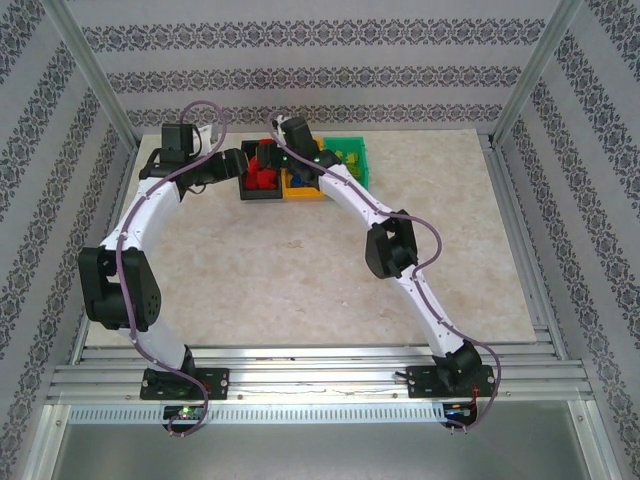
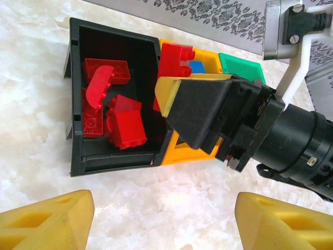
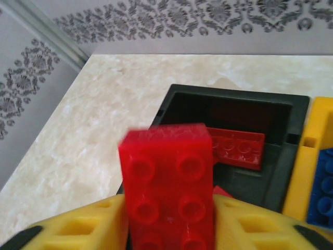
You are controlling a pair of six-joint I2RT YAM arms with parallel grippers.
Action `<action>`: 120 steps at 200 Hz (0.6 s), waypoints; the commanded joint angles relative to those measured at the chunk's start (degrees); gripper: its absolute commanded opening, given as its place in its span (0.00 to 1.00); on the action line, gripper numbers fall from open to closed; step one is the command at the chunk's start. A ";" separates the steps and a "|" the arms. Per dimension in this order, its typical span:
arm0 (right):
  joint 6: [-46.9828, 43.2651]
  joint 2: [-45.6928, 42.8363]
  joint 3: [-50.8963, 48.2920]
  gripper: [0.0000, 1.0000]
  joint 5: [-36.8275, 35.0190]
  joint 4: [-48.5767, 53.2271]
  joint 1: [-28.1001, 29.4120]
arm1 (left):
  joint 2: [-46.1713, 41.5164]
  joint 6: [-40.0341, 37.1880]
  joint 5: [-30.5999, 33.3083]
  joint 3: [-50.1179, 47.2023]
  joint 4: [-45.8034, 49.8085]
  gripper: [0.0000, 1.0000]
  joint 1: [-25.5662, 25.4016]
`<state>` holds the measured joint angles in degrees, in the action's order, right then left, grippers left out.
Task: Sort the legos into containers by color
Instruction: Place the lego in the container, then reset both arms
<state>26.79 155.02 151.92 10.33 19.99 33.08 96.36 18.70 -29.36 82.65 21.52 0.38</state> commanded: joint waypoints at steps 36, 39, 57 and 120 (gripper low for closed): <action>-0.15 -3.96 -3.97 0.56 2.93 -2.37 -0.52 | -1.78 1.56 -1.64 -0.23 -2.18 0.72 1.05; -0.15 -4.13 -4.07 0.56 3.18 -2.22 -0.46 | -1.79 1.58 -1.62 -0.26 -2.18 0.72 1.08; -0.49 -6.32 -6.93 0.57 4.83 -2.70 -0.18 | -1.96 1.50 -1.54 -0.32 -2.18 0.72 1.15; -3.19 -23.64 -32.91 0.62 4.20 -12.76 3.06 | -1.96 2.82 -3.06 -0.97 -3.60 0.72 1.14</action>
<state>25.34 141.01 127.66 14.09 14.92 34.39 96.36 20.10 -30.57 82.61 20.75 0.56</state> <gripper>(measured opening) 0.620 0.722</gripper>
